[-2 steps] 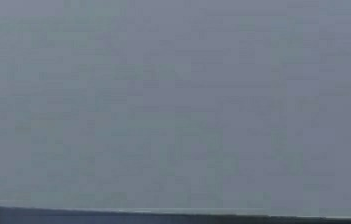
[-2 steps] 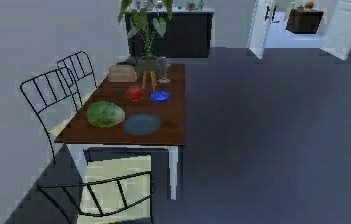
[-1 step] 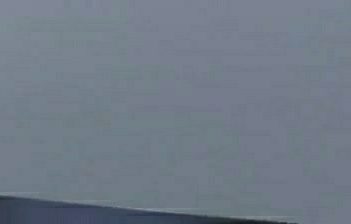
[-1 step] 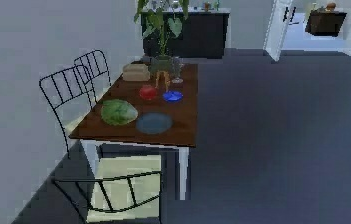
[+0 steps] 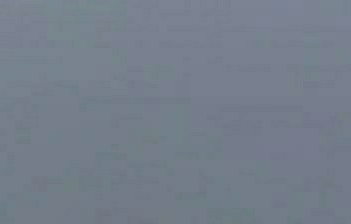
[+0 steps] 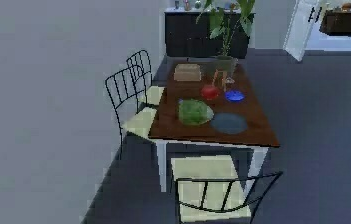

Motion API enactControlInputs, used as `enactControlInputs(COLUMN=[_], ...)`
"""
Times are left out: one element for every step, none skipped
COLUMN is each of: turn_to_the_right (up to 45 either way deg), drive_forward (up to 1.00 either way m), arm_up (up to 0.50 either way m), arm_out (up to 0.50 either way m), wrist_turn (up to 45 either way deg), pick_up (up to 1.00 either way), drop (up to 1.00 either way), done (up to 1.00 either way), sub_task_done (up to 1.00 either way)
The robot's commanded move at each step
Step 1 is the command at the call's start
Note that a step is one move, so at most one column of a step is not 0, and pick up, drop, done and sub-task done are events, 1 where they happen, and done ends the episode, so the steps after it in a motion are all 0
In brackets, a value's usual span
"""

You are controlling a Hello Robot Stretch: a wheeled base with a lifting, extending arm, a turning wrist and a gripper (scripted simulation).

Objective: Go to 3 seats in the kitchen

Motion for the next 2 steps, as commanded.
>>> enactControlInputs(turn_to_the_right=[45.0,39.0], drive_forward=[0.00,0.00], arm_up=[0.00,0.00], arm_out=[0.00,0.00], wrist_turn=[0.0,0.0], pick_up=[0.00,0.00], drop=[0.00,0.00], done=[0.00,0.00], sub_task_done=[0.00,0.00])
